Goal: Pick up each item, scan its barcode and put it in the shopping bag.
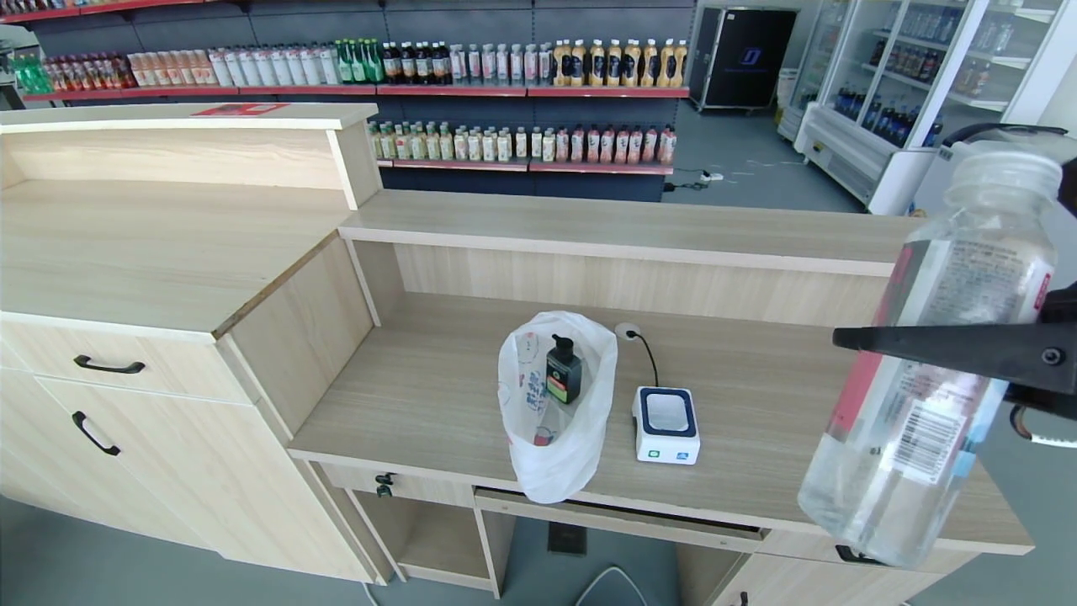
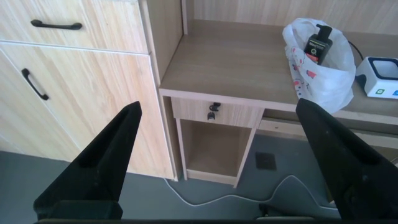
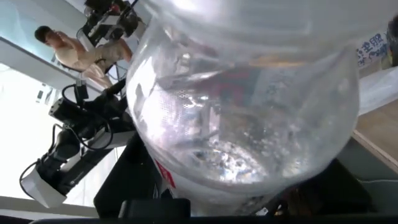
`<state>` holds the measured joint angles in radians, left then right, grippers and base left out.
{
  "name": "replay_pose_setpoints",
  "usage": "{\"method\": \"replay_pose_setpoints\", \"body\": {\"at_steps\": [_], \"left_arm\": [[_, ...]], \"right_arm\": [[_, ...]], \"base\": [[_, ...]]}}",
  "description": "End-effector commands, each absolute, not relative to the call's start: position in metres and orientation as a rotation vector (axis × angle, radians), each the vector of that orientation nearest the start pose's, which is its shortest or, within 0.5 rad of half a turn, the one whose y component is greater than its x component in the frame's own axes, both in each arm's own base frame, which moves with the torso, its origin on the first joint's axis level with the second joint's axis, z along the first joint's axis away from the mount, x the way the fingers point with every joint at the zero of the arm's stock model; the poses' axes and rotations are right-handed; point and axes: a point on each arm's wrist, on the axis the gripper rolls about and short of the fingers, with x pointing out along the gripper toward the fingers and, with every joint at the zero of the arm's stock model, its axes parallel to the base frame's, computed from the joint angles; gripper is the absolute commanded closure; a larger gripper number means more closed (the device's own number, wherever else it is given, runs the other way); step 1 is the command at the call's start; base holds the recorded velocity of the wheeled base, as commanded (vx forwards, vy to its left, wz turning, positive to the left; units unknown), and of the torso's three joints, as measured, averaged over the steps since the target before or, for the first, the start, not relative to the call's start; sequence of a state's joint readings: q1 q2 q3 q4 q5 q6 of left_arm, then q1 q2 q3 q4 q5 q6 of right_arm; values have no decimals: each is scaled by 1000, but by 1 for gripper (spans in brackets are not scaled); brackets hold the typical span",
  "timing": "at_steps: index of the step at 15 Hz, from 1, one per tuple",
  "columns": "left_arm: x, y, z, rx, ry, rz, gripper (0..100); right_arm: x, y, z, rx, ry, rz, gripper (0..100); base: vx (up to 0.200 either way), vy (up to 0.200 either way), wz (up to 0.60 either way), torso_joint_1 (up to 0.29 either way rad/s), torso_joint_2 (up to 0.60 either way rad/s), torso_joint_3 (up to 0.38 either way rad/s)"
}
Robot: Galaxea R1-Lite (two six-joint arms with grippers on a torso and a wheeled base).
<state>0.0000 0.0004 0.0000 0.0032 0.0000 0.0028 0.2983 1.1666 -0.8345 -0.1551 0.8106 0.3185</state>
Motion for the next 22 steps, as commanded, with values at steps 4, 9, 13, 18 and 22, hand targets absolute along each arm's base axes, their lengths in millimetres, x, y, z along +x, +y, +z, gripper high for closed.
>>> {"method": "replay_pose_setpoints", "body": {"at_steps": [4,9,13,18,22], "left_arm": [[-23,0,75,3,3,0,0],[-23,0,75,3,3,0,0],[-23,0,75,3,3,0,0],[-23,0,75,3,3,0,0],[-23,0,75,3,3,0,0]], "right_arm": [[138,72,254,240,365,1151,100],[132,81,256,232,369,1215,100],[129,85,255,238,389,1248,100],[125,89,255,230,392,1283,100],[126,90,254,231,400,1280,100]], "base": [[0,0,0,0,0,0],[0,0,0,0,0,0],[0,0,0,0,0,0],[0,0,0,0,0,0],[0,0,0,0,0,0]]}}
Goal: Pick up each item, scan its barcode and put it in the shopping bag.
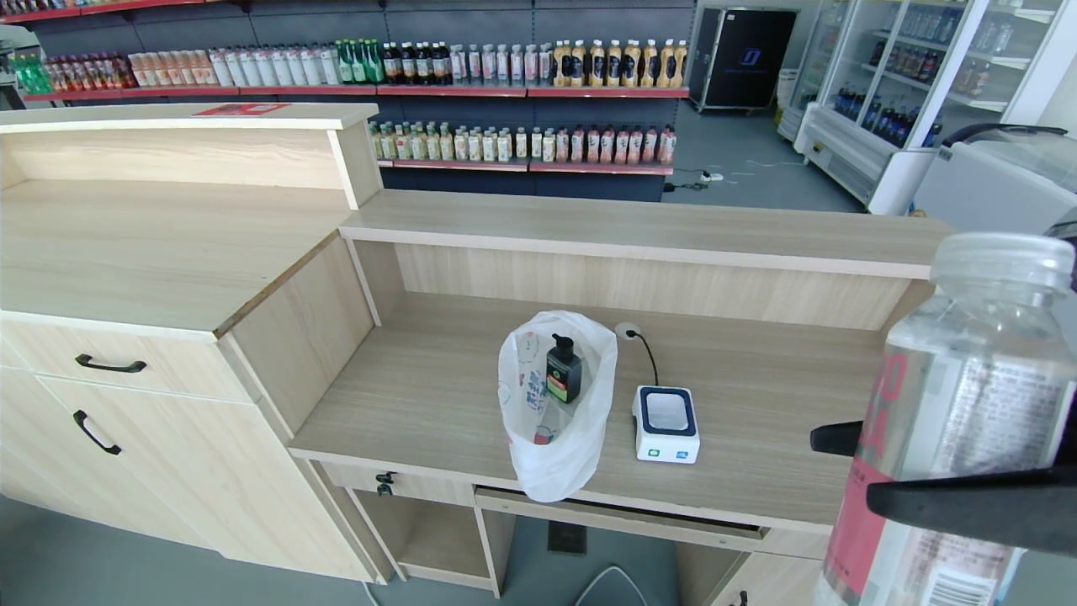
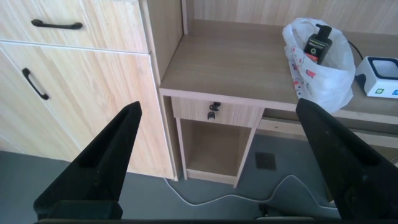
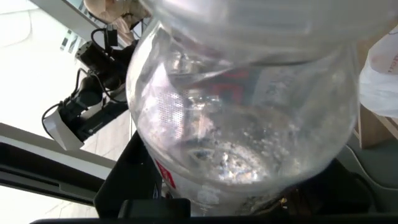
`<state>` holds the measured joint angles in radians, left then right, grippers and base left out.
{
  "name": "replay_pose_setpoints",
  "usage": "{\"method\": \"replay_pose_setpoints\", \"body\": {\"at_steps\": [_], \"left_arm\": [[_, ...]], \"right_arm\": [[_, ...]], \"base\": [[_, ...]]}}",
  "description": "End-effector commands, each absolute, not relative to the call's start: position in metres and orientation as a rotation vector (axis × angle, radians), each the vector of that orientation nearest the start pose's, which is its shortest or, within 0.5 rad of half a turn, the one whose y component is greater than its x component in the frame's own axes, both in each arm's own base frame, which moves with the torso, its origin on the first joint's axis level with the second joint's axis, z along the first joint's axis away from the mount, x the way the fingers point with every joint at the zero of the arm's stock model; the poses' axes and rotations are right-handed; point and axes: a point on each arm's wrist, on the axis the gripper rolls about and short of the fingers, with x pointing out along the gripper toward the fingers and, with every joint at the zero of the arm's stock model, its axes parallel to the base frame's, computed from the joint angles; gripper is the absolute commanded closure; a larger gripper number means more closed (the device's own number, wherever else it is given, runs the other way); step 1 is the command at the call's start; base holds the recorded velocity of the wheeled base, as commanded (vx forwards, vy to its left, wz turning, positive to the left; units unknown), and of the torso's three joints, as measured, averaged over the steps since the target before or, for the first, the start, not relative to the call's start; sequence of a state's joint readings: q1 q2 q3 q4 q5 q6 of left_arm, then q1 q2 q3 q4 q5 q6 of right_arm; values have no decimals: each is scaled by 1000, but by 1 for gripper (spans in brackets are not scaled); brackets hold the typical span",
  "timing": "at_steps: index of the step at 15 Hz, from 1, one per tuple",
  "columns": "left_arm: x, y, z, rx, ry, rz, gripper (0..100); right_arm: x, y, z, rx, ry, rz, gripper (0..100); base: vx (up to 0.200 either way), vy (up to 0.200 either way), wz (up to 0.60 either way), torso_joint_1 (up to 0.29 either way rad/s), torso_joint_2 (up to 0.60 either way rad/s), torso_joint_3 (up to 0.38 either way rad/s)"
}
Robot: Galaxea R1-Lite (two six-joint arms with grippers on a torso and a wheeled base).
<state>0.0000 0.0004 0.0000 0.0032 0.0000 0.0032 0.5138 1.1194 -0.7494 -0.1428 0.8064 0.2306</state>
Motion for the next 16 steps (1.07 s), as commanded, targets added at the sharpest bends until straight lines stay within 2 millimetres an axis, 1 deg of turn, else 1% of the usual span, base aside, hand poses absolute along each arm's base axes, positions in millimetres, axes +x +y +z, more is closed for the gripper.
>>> {"method": "replay_pose_setpoints", "body": {"at_steps": [1,11,13,15,16], "left_arm": [[-23,0,75,3,3,0,0],[-23,0,75,3,3,0,0],[-23,0,75,3,3,0,0],[-23,0,75,5,3,0,0],[-23,0,75,3,3,0,0]], "right_arm": [[127,90,255,231,399,1281,100],[136,91,255,231,396,1247,100],[147,94,252,179,377,1148,100],[167,92,246,66,292,1020,100],[185,85,236,-1,233,959,100]], "base": [[0,0,0,0,0,0],[0,0,0,0,0,0],[0,0,0,0,0,0],[0,0,0,0,0,0],[0,0,0,0,0,0]]}}
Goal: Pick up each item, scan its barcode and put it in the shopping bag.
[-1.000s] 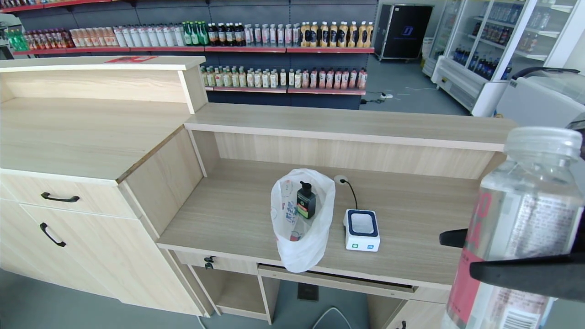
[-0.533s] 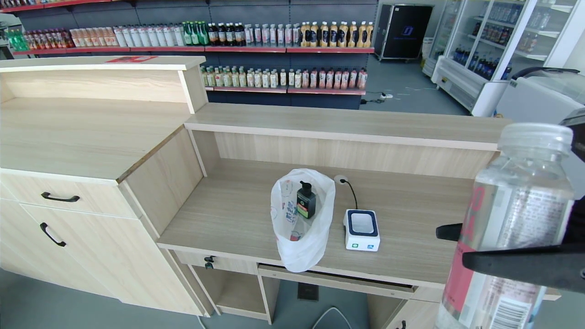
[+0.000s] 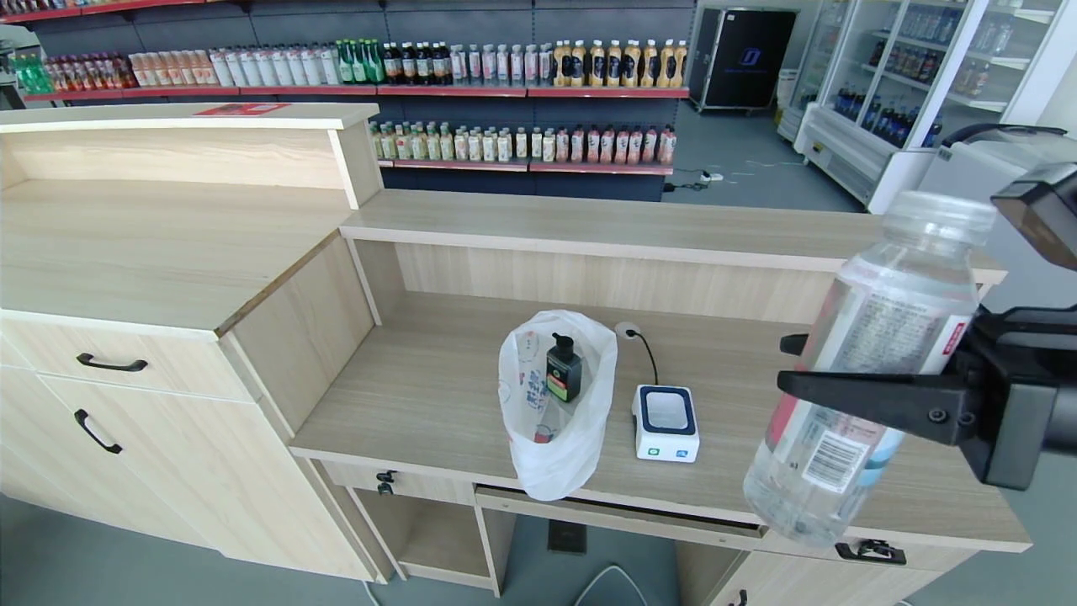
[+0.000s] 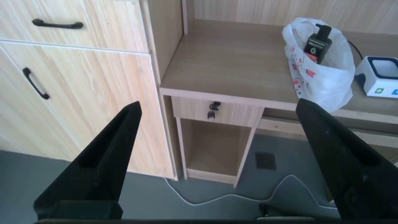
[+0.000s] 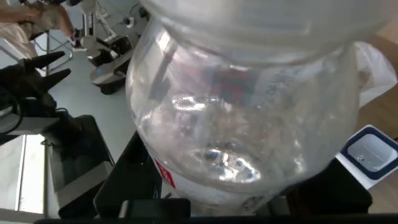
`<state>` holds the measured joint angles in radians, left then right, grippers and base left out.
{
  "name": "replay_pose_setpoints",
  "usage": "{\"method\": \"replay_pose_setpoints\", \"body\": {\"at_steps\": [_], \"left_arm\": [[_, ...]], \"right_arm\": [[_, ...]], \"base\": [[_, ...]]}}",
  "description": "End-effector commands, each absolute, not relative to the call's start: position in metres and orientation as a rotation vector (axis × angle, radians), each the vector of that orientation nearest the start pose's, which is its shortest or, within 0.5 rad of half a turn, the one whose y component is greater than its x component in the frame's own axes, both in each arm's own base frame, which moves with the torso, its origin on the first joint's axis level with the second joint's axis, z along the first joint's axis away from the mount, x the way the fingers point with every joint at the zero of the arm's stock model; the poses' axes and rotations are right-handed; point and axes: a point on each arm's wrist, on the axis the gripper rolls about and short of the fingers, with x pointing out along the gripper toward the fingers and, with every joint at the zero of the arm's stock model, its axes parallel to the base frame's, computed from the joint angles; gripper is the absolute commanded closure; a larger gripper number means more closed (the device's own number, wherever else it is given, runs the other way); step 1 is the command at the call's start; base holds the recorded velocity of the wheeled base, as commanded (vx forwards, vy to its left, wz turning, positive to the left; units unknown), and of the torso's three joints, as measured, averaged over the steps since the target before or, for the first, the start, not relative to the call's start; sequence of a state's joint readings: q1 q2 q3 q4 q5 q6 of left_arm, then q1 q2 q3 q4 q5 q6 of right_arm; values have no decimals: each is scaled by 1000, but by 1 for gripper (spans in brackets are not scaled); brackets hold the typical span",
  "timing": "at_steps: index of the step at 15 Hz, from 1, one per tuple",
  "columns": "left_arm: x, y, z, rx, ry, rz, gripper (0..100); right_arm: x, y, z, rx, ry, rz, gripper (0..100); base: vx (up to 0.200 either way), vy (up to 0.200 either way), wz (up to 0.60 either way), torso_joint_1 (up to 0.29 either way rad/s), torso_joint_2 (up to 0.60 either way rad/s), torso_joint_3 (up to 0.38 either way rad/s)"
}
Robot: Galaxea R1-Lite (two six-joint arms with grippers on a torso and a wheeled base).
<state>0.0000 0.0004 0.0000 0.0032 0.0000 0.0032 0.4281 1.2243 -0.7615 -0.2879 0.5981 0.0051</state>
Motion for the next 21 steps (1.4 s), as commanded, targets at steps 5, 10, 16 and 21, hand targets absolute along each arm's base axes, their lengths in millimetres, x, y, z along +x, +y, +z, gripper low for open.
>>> {"method": "replay_pose_setpoints", "body": {"at_steps": [5,10,16,21], "left_arm": [[-23,0,75,3,2,0,0],[-23,0,75,3,3,0,0],[-23,0,75,3,3,0,0],[-23,0,75,3,3,0,0]], "right_arm": [[277,38,178,-453,-31,699,100],[340,31,135,-655,-253,610,100],[384,37,87,-738,-391,635,100],[404,42,54,-749,-373,652,100]], "base": [[0,0,0,0,0,0],[0,0,0,0,0,0],[0,0,0,0,0,0],[0,0,0,0,0,0]]}}
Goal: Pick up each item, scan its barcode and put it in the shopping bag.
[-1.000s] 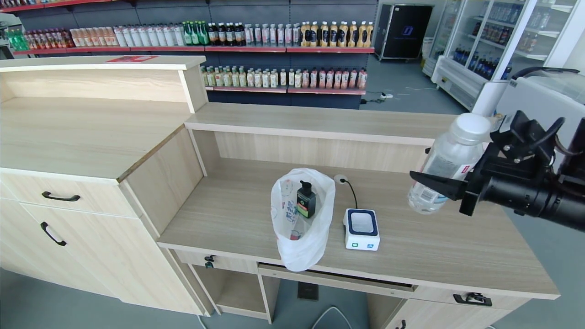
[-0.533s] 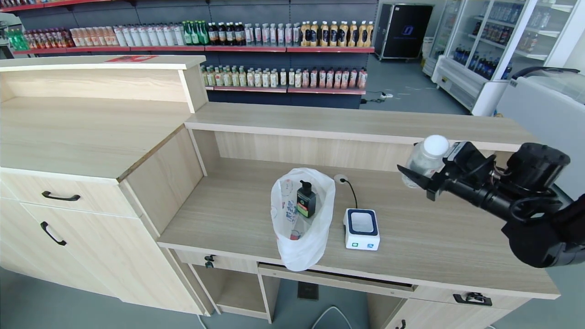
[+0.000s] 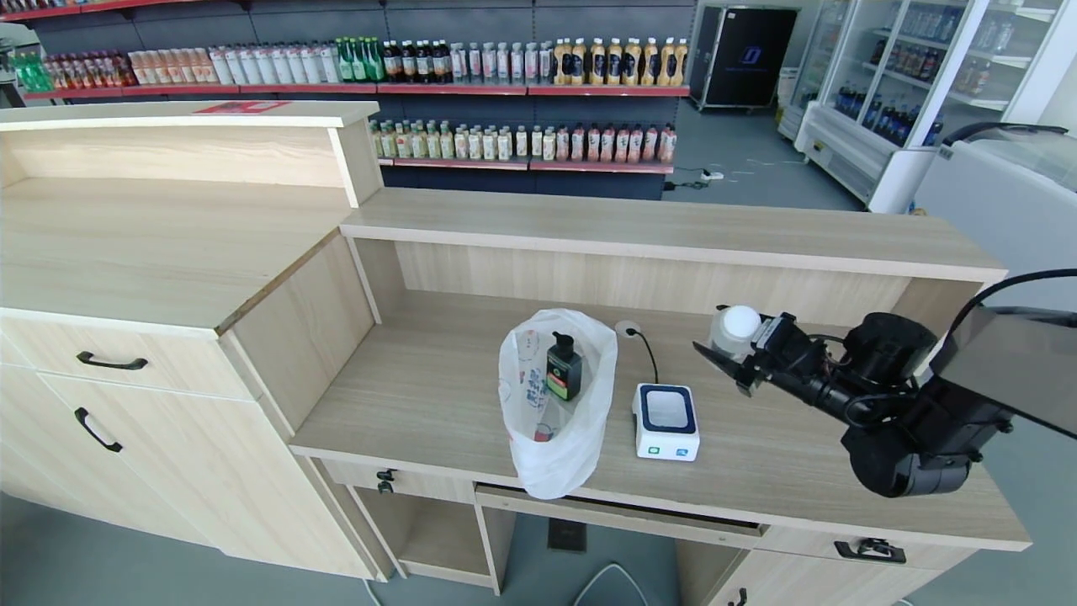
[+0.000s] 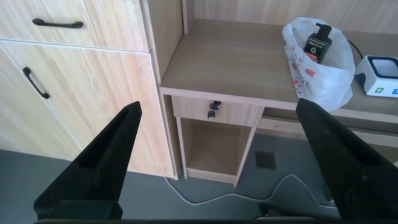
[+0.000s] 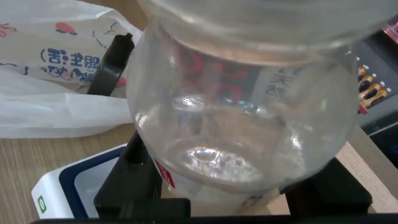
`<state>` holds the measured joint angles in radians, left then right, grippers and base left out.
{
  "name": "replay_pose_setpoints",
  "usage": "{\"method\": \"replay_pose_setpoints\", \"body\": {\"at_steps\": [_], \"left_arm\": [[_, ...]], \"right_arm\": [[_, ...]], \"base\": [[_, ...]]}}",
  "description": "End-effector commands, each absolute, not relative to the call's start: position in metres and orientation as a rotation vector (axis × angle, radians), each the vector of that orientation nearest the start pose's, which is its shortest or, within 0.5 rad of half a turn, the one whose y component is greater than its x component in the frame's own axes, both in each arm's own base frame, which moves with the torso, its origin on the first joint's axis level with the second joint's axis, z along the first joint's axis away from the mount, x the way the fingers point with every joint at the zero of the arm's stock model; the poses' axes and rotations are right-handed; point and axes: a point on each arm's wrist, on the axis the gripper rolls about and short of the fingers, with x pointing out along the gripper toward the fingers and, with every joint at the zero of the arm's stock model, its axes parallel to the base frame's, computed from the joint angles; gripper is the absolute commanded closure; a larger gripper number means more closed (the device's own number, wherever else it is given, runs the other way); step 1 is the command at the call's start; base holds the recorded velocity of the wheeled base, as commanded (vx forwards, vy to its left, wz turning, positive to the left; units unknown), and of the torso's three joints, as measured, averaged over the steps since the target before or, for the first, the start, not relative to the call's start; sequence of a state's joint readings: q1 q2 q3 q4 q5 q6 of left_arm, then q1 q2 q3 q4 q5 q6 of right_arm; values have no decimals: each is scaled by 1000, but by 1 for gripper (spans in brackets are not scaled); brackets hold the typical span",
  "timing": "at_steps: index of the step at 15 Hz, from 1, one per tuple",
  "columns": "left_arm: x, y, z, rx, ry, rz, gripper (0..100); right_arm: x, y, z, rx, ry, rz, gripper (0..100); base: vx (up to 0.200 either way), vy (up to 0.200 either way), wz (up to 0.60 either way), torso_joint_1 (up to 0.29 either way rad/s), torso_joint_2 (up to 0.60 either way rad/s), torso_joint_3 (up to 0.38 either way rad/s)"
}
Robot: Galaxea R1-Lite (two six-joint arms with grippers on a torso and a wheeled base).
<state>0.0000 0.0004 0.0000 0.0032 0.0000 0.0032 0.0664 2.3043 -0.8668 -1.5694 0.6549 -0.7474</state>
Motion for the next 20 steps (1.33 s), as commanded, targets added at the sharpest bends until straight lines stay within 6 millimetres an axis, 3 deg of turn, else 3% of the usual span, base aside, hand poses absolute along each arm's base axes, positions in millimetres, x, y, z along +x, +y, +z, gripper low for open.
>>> {"method": "replay_pose_setpoints", "body": {"at_steps": [1,6,13,20], "left_arm": [[-23,0,75,3,3,0,0],[-23,0,75,3,3,0,0],[-23,0,75,3,3,0,0],[-23,0,75,3,3,0,0]], "right_arm": [[409,43,51,-759,-385,650,100],[424,53,40,-762,-412,670,100],[427,56,21,-789,-428,750,100],[432,58,17,-796,-440,748,100]], "base": [[0,0,0,0,0,0],[0,0,0,0,0,0],[0,0,0,0,0,0],[0,0,0,0,0,0]]}}
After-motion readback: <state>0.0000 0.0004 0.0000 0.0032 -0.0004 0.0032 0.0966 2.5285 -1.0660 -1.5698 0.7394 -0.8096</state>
